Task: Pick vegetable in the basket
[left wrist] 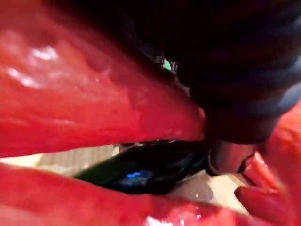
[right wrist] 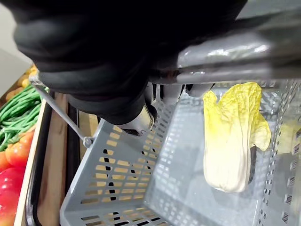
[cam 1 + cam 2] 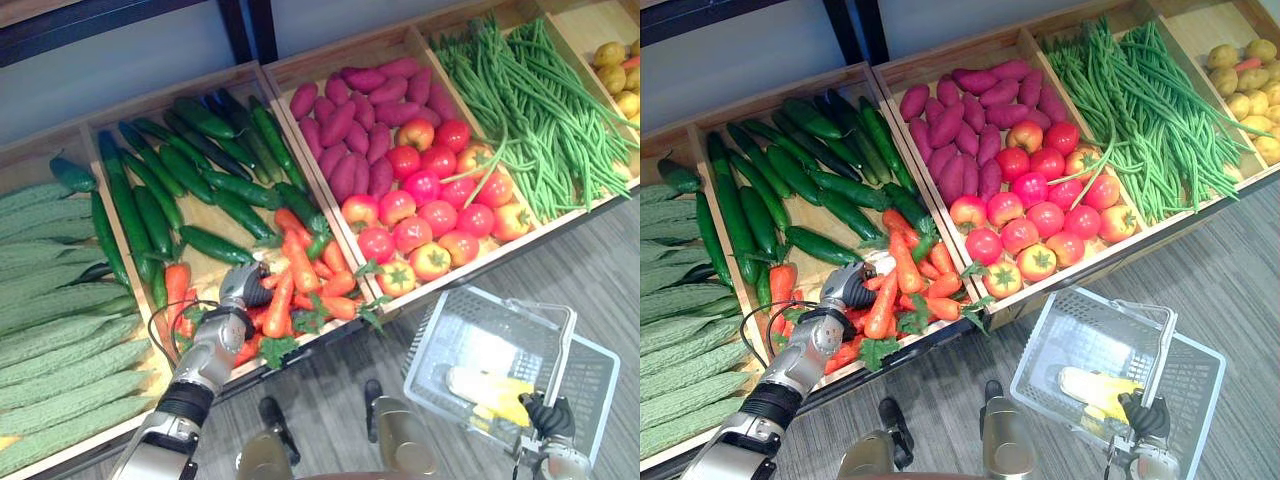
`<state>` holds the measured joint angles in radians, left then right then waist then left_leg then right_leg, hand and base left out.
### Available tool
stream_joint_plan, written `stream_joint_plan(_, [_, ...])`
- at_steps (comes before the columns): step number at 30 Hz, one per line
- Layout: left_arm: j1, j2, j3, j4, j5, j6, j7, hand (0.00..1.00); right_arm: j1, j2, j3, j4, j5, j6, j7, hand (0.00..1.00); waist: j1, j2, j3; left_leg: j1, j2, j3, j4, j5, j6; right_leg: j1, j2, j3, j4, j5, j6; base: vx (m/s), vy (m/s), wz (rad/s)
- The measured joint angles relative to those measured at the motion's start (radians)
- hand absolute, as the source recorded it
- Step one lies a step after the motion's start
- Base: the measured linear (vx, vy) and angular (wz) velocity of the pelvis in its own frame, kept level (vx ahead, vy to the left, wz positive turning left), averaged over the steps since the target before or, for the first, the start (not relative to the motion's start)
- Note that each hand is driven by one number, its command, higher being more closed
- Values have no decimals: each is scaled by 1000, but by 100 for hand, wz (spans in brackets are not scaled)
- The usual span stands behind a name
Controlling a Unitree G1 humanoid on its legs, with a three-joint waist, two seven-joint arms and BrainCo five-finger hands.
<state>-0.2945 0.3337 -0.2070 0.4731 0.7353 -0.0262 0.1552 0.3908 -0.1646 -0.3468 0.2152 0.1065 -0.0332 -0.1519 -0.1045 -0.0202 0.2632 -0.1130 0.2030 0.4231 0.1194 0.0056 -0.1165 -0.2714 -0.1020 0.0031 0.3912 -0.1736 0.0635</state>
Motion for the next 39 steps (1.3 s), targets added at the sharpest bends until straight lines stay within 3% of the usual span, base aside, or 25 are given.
stream_joint_plan(11, [42, 0, 25, -150, -40, 0, 39, 100, -8, 5, -12, -5, 0, -2, 0, 100, -3, 9, 20, 13, -14, -5, -16, 3, 3, 9, -3, 3, -8, 5, 9, -20, -6, 1])
stream_joint_plan(18, [92, -5, 122, -371, -97, 0, 141, 100, -10, 31, -31, -5, 0, -4, 0, 100, -8, 11, 20, 31, -18, -8, -26, 4, 4, 28, -4, 1, -15, 5, 9, 0, 0, 0])
stream_joint_plan(25, [167, -92, 209, -538, -159, -5, 199, 100, -14, 33, -37, -1, 0, -4, 2, 100, -18, 17, 16, 68, -29, -9, -54, 11, 8, 61, -6, 1, -32, 7, 14, 0, 0, 0])
stream_joint_plan(28, [203, -143, 220, -599, -234, -19, 206, 100, -15, 33, -47, 4, 0, -4, 3, 100, -21, 32, -15, 80, -31, -6, -72, 17, 8, 69, -4, 5, -44, 12, 20, 18, 0, -6])
stream_joint_plan(35, [290, -245, 193, -740, -439, -87, 193, 100, -52, 46, -52, -19, -20, 2, 4, 100, -15, 50, -56, 146, -21, 103, -82, 3, 5, 79, 32, 116, -84, 54, 38, -4, 11, -46])
stream_joint_plan(39, [326, -265, 133, -780, -491, -99, 174, 100, -35, 100, -34, -149, -43, 20, 6, 100, -15, 49, -58, 164, 23, 230, 19, -81, -9, 64, 77, 236, -110, 80, 53, -50, 20, -102])
